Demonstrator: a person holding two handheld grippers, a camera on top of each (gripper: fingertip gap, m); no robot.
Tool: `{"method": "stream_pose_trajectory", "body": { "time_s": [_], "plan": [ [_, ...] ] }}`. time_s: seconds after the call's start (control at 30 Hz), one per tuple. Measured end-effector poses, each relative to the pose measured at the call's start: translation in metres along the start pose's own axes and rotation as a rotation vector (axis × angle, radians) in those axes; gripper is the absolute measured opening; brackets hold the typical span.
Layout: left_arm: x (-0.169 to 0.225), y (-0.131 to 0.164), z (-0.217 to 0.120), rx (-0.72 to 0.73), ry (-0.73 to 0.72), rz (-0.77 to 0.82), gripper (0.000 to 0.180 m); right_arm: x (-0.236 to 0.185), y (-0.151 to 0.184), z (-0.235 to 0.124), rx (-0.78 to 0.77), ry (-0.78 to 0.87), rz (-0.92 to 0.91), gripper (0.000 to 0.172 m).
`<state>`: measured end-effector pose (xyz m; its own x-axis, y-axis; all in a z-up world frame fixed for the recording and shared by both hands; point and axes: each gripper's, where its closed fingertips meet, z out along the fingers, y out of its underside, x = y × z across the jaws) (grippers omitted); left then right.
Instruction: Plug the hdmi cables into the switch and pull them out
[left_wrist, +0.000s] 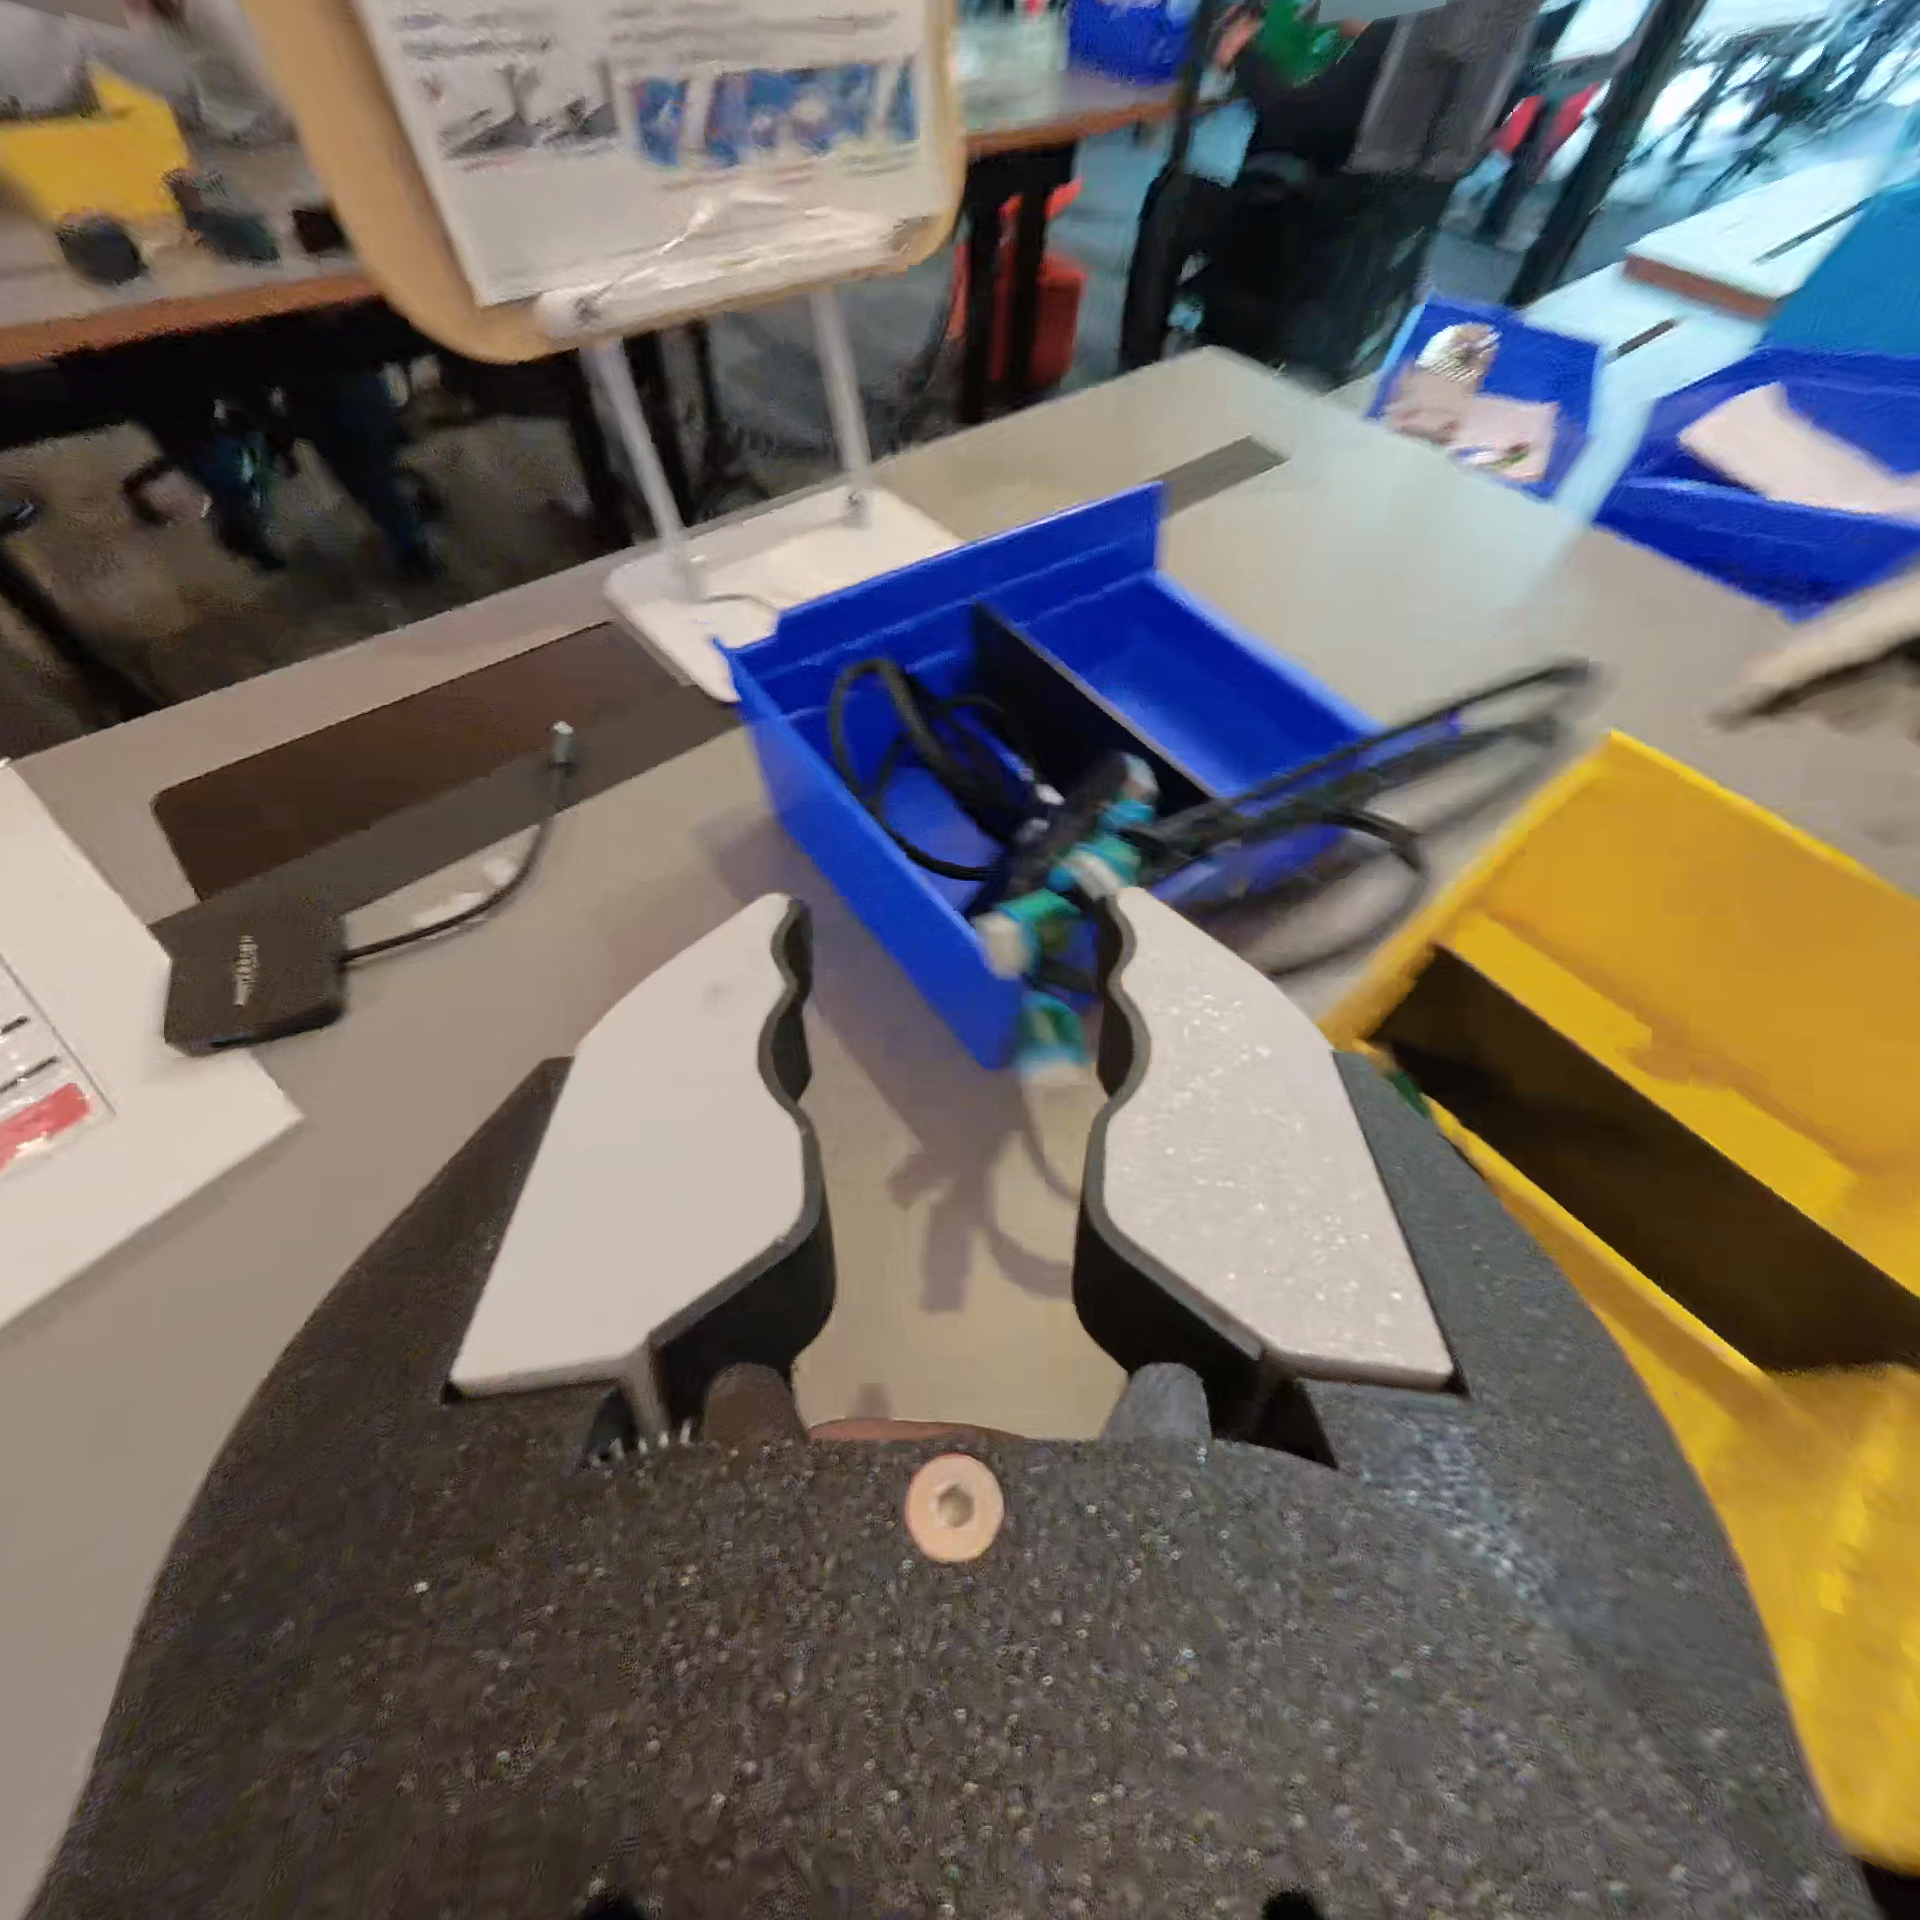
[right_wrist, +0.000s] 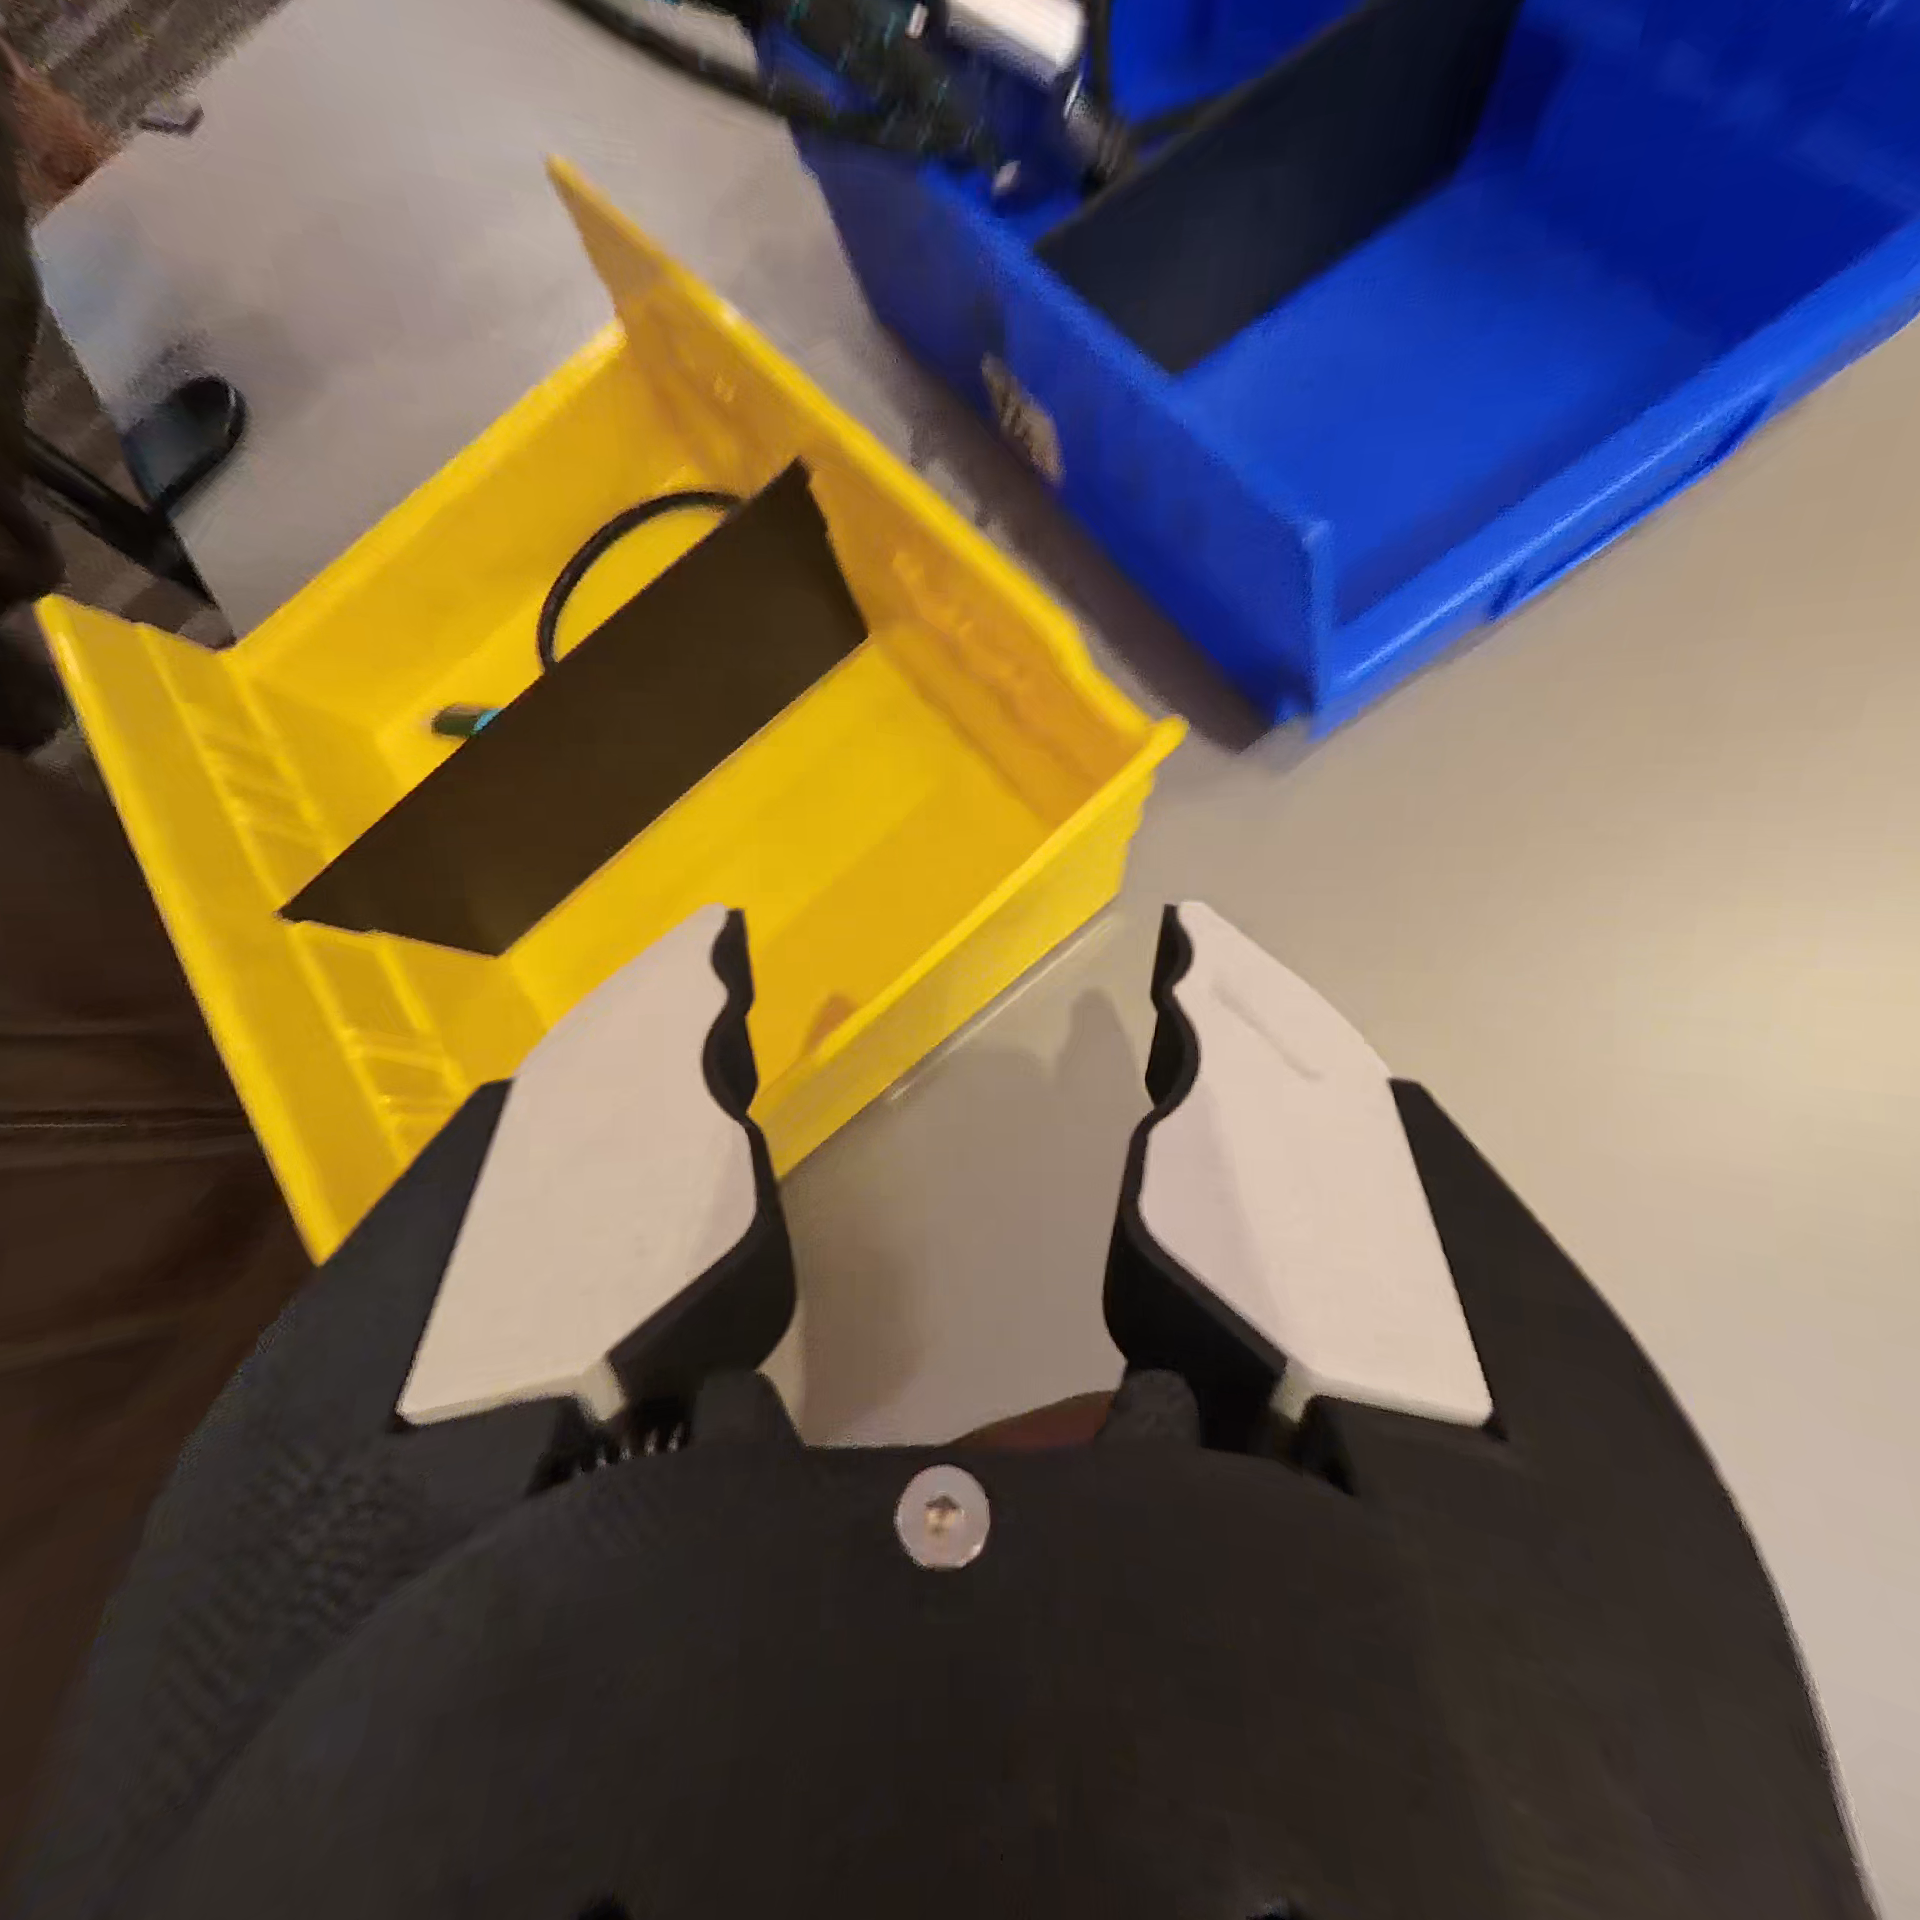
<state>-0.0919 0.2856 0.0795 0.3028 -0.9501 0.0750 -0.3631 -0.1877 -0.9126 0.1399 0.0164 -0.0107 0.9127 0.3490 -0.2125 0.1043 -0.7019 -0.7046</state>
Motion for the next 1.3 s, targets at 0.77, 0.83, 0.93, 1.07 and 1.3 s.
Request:
{"method": "stream_pose_trajectory", "body": {
  "time_s": [0.77,0.83,0.93,1.07,1.3],
  "plan": [
    [-0.064,0.066,0.172,-0.755,0.189,-0.047,0.015,0.026,0.045,0.033,-0.297,0.075,0.072,0.020],
    [-0.073,0.069,0.164,-0.765,0.180,-0.027,0.016,0.043,0.048,0.026,-0.316,0.115,0.060,0.017],
    [-0.088,0.075,0.149,-0.788,0.171,0.019,0.017,0.078,0.053,0.008,-0.360,0.199,0.011,0.008],
    [-0.108,0.086,0.123,-0.826,0.180,0.112,0.018,0.113,0.064,-0.014,-0.425,0.190,-0.025,0.006],
    [-0.142,0.105,0.074,-0.894,0.253,0.295,0.019,0.173,0.069,-0.037,-0.471,0.156,-0.117,0.006]
  ]
}}
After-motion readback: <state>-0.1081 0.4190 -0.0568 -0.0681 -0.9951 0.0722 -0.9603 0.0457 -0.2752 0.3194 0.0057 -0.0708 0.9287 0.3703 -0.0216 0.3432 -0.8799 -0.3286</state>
